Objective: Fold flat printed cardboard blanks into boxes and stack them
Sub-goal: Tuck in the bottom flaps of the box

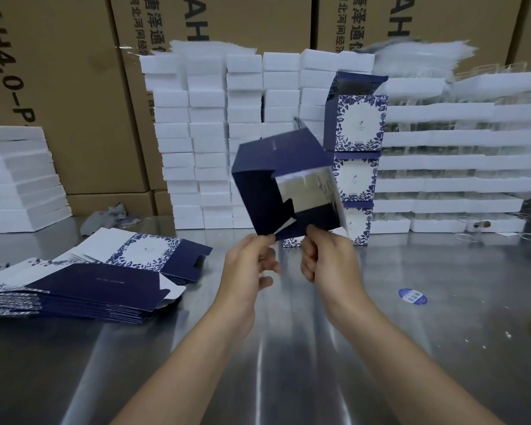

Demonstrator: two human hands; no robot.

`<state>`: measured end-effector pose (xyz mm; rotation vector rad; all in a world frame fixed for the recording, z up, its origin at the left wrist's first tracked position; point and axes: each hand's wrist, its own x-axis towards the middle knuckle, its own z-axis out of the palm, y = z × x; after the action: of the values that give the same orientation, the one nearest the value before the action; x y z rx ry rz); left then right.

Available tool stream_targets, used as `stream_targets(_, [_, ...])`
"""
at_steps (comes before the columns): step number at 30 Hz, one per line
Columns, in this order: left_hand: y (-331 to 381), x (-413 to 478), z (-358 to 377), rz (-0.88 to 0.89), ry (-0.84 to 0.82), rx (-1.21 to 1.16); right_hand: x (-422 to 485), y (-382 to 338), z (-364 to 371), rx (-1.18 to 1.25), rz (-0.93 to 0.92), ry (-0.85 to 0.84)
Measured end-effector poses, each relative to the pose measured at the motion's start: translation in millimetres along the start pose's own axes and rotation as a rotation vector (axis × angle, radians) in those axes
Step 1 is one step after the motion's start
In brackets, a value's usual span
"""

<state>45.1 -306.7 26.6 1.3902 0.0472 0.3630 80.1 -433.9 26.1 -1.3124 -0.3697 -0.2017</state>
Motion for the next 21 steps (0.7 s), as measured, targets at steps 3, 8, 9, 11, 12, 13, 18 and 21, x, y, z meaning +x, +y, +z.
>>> stream_targets(3, [3.4, 3.1, -7.0, 0.084, 0.072, -0.008, -0.1, -0.6, -2.3, -0.055, -0.032, -0.005])
stream_targets(8, [8.8, 9.2, -17.4, 0.362, 0.123, -0.024, -4.3, -3.0, -4.7, -0.254, -0.211, -0.02])
stream_targets(9, [9.6, 9.5, -17.7, 0.372, 0.146, -0.029, -3.9, -1.5, -6.1, -0.299, -0.238, -0.026])
stream_targets(11, [7.8, 10.8, -18.7, 0.381, 0.225, -0.039, -2.9, 3.4, -7.8, -0.385, -0.28, -0.025])
stream_targets(12, [6.2, 10.6, -18.2, 0.376, 0.258, -0.057, -2.7, 5.9, -8.0, -0.442, -0.296, -0.023])
stream_targets(13, [4.6, 10.4, -17.8, 0.363, 0.27, -0.083, -2.7, 7.9, -7.6, -0.497, -0.297, -0.029])
stream_targets(18, [0.5, 10.7, -12.6, 0.202, 0.046, -0.175, -7.2, 14.9, -0.6, -0.404, -0.172, -0.107])
stream_targets(21, [0.1, 11.4, -13.7, 0.12, -0.101, -0.213, -5.1, 6.0, -3.0, -0.258, -0.196, 0.029])
